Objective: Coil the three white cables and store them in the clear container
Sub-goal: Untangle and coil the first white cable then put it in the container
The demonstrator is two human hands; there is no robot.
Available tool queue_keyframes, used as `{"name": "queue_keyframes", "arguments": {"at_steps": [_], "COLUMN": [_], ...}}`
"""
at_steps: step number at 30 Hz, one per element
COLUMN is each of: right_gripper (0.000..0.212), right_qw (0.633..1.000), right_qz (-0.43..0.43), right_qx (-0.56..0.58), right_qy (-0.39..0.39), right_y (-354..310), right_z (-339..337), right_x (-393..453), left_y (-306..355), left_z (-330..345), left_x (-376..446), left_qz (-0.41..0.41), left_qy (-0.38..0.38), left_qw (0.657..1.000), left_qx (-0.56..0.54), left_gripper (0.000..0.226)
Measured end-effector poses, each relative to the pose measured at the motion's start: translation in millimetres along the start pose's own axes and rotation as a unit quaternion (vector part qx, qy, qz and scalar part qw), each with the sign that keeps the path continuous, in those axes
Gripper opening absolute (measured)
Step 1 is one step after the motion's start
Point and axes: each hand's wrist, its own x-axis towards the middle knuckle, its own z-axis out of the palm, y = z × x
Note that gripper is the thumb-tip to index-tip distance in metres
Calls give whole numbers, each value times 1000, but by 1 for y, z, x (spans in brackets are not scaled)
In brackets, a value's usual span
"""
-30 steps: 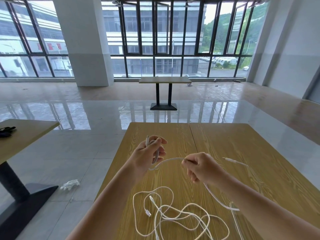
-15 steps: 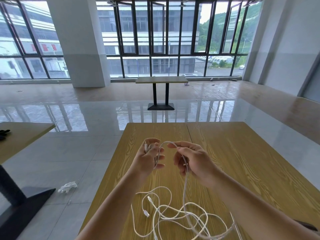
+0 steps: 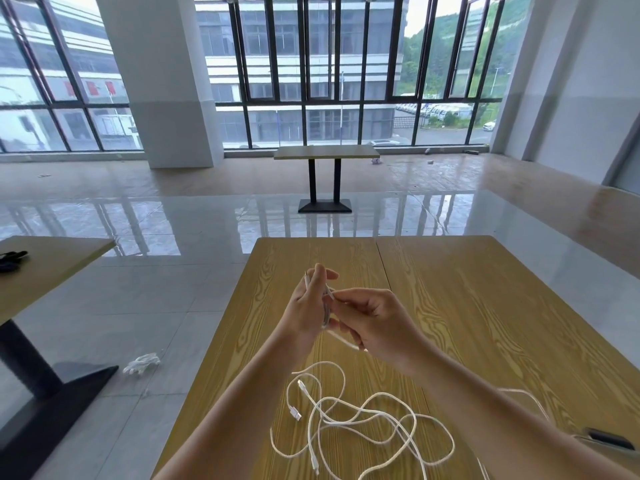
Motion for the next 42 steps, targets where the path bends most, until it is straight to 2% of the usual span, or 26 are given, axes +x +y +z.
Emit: {"name": "queue_keyframes", "arguments": {"at_steps": [5,9,11,14,18,23,25,28,31,35,39,42], "right_gripper": [20,23,24,23,18,14,15,17,19,23,26,29], "right_qw": [999,997,996,994,998,999,1000,995,973,920,850,814], "right_qz": [-16,-19,-17,-27,-24,4,3,17,62,144,142,107], "right_qx": [-47,-67,-80,-96,-53,-11,-26,-67,-129,-208,-347,-436], "right_qy": [-8,-18,-34,-33,29,30,12,-69,-181,-299,-371,-369], "right_y": [10,11,14,20,30,35,38,41,49,61,61,63], "right_z": [4,6,8,12,14,17,16,10,2,-6,-9,-6], "right_x": [-4,-9,-11,-13,-14,-18,-21,-28,-32,-33,-32,-26], "left_y": [-5,-12,-14,-16,-15,-13,-12,-9,-6,-3,-3,-3], "left_z": [1,3,5,5,5,7,4,-5,-16,-24,-27,-26], "left_x": [-7,-8,-7,-9,-15,-20,-19,-18,-16,-18,-23,-25], "left_qz": [4,7,7,5,35,30,29,13,-4,6,16,16], "left_qy": [-27,7,35,66,58,63,80,93,94,62,-3,-46], "left_qw": [999,999,998,997,997,997,996,994,994,994,996,996], "left_qx": [-31,-50,-42,-39,-25,-24,-23,-48,-64,-94,-87,-70], "left_gripper": [48,10,5,15,8,14,18,21,22,23,21,20]}}
